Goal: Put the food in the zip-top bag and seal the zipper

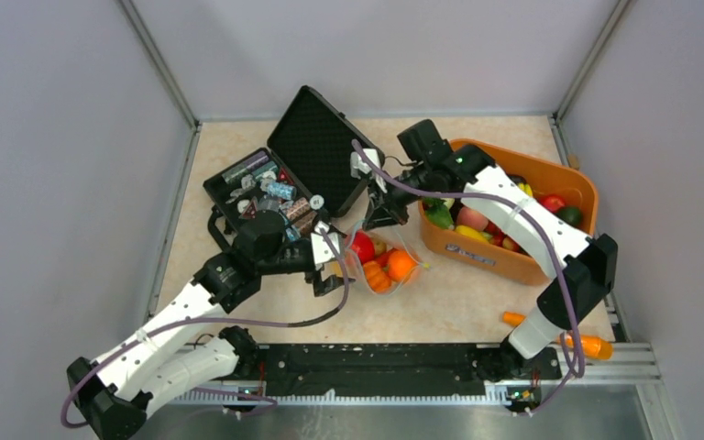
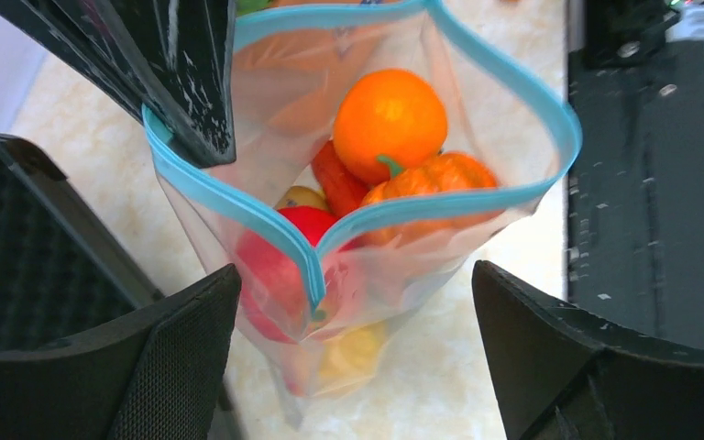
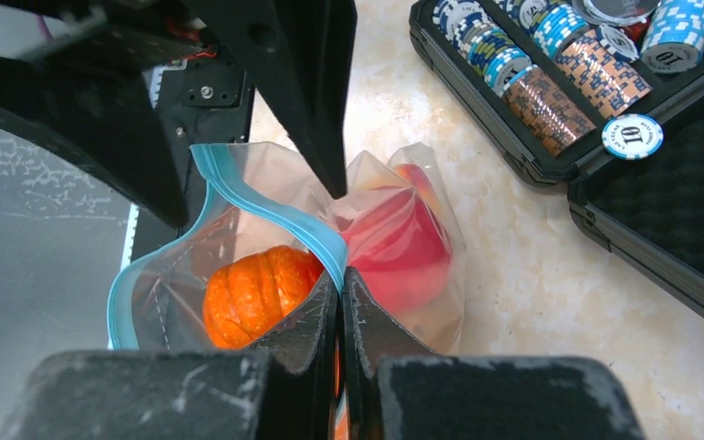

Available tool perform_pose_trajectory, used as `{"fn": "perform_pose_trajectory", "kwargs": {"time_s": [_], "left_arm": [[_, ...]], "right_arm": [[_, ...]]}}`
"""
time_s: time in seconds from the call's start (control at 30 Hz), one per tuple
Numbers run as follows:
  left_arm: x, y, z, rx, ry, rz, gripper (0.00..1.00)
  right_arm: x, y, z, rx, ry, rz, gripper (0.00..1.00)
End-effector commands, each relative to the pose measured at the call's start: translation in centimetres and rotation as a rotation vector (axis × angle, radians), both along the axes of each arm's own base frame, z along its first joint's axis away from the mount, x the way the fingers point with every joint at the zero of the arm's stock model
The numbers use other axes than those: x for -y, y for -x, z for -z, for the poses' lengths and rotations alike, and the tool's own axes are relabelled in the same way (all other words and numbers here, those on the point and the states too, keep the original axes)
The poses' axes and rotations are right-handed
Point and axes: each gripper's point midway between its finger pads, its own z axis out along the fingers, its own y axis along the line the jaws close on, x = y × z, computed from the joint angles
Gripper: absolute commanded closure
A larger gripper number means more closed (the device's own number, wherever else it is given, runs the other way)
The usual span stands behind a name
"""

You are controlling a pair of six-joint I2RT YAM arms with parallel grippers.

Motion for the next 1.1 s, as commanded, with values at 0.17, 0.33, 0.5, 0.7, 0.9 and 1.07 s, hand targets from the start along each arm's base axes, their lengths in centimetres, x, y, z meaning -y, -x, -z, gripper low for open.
{"fn": "perform_pose_trajectory", "kwargs": {"time_s": [0.17, 0.33, 0.5, 0.7, 0.9, 1.07], "left_arm": [[-0.2, -4.6, -1.6, 0.375, 0.079, -0.127, 0.17], [0.5, -4.7, -3.1, 0.400, 0.164, -0.126, 0.36], [0.9, -3.6, -2.7, 0.373, 0.166, -0.069, 0.55], [0.8, -3.2, -1.5, 0.332, 0.128, -0.049, 0.77], [0.2, -3.3, -1.3, 0.331, 0.118, -0.077, 1.00], [-0.1, -3.8, -0.3, 0.277, 0.092, -0.126, 1.00]], "right_arm": [[-0.6, 0.0, -1.9, 0.018, -0.029, -0.078, 1.00], [-0.8, -0.3, -1.7, 0.018, -0.021, -0.073, 1.00], [-0.9, -0.6, -1.3, 0.015, -0.014, -0.072, 1.00], [-1.1, -1.0, -1.2, 0.014, -0.007, -0.055, 1.00], [-1.2, -2.8, -1.6, 0.046, 0.007, 0.045, 0.81], [-0.4, -4.1, -3.2, 0.043, -0.019, 0.158, 0.52]]}}
